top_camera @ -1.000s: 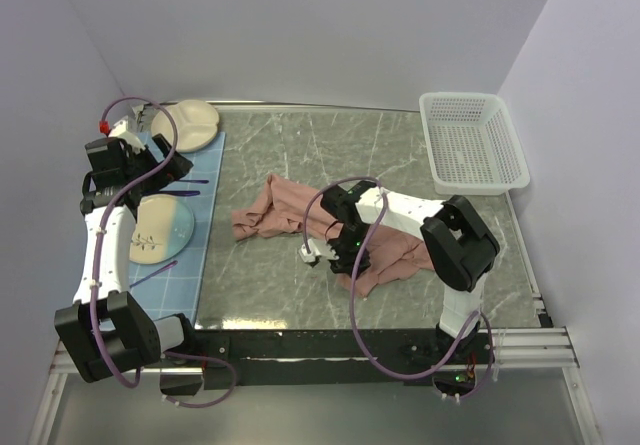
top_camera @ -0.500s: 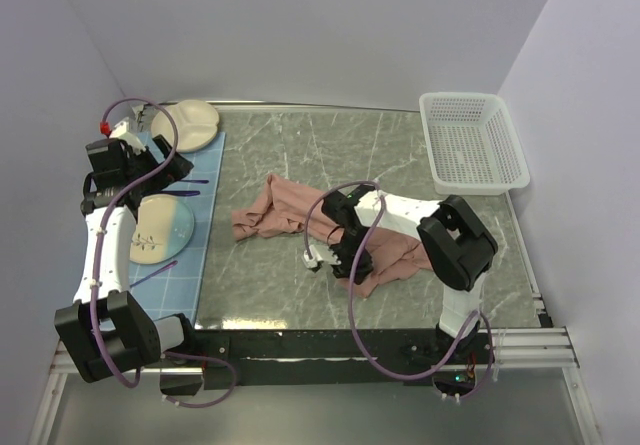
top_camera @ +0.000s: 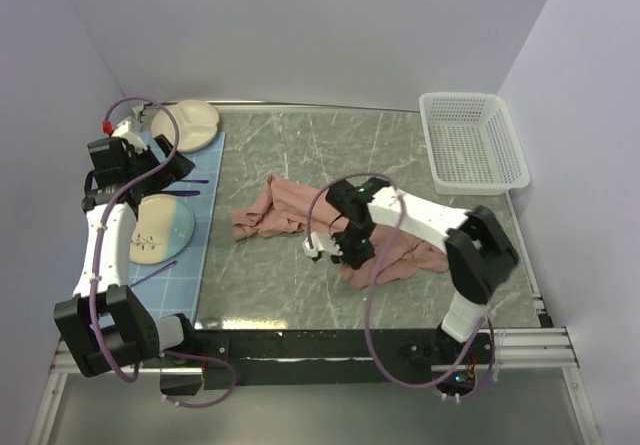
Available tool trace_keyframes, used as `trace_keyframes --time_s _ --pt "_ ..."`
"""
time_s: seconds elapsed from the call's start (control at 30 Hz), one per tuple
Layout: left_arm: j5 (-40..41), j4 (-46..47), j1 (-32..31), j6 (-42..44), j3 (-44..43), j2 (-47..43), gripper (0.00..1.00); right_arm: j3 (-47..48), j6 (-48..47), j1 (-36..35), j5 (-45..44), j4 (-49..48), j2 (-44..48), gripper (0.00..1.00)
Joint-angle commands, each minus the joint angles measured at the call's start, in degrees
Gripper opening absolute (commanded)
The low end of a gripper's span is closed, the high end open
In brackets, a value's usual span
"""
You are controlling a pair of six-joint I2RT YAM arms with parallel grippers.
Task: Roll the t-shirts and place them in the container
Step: Flatten out the T-shirt at the center of the board.
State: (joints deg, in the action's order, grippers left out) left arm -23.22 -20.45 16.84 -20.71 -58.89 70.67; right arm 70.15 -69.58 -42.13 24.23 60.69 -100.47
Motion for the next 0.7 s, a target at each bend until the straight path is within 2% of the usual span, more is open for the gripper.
trace_keyframes --time_s 0.0,0.13,0.23,0.37,0.53,0.67 --pt "-0.9 1.2 -3.5 2.3 -3.9 3.4 0.97 5.0 4.0 2.0 -3.4 6.1 10.7 0.06" --pt "-0.8 0.9 -8.0 3.7 -6.0 5.3 0.97 5.7 6.5 3.9 -5.4 8.1 15.0 0.08" --pt "-1.5 2.3 -9.9 2.5 -6.2 6.6 0.98 2.3 8.1 4.1 -6.5 5.6 17.0 0.08" --pt "-2.9 2.3 -11.3 2.6 -6.3 7.5 0.98 -4.5 10.4 4.0 -5.3 -2.9 16.4 0.08" --pt "-3.0 1.9 -12.4 2.6 -5.4 6.9 0.98 -5.6 15.0 3.1 -0.5 -11.8 8.1 0.12" --pt "-1.7 0.8 -12.2 3.9 -5.5 5.8 0.98 -3.4 12.7 2.3 2.2 -11.0 2.6 0.18"
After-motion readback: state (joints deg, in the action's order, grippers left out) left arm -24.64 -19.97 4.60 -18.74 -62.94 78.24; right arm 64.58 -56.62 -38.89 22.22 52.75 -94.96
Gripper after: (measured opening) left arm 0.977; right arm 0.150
